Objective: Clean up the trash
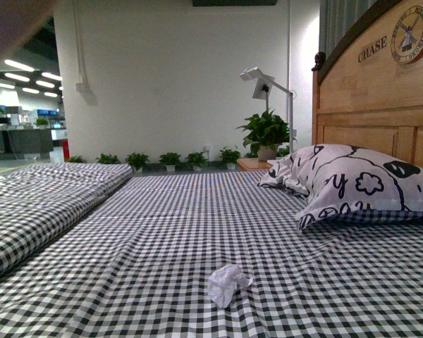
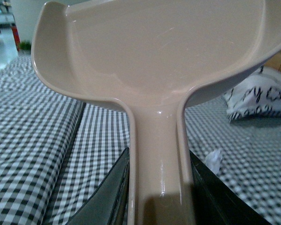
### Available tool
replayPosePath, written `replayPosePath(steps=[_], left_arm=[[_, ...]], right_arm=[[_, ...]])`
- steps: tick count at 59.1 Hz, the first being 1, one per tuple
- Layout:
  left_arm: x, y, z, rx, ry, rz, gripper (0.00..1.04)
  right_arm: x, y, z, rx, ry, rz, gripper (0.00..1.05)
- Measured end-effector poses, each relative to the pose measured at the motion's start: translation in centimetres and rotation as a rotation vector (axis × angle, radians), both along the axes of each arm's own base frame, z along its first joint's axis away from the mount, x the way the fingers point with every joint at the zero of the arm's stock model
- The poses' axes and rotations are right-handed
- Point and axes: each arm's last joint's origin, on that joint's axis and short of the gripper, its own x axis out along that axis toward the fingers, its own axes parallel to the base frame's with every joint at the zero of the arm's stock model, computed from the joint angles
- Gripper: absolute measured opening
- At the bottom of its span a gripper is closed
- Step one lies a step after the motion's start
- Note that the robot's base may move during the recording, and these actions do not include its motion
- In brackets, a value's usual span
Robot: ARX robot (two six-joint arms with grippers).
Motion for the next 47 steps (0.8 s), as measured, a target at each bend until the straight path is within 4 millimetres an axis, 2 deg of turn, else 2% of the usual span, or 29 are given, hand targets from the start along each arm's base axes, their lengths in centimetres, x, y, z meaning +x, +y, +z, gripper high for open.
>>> replayPosePath(steps=[10, 14, 22, 34, 47], left_arm=[[4.7, 2.2, -0.8, 0.163, 0.134, -0.153, 0.29], [6.8, 2.7, -1.6, 0.249, 0.187, -0.244, 0.29], [9.5, 3.2, -3.6, 0.384, 0.299, -0.35, 0.29], [12.5, 1.9, -5.5, 0.569, 0.323, -0.52, 0.29], [14.6, 0.5, -7.0, 0.632, 0.373, -0.629, 0.29]], right_arm=[[0.1, 0.0, 0.0, 0.001, 0.005, -0.006, 0.2], [0.1, 0.0, 0.0, 0.0, 0.005, -0.005, 0.2], [0.1, 0.0, 0.0, -0.001, 0.004, -0.001, 0.2], [0.1, 0.0, 0.0, -0.001, 0.004, -0.002, 0.2], [0.1, 0.0, 0.0, -0.001, 0.005, -0.002, 0.2]])
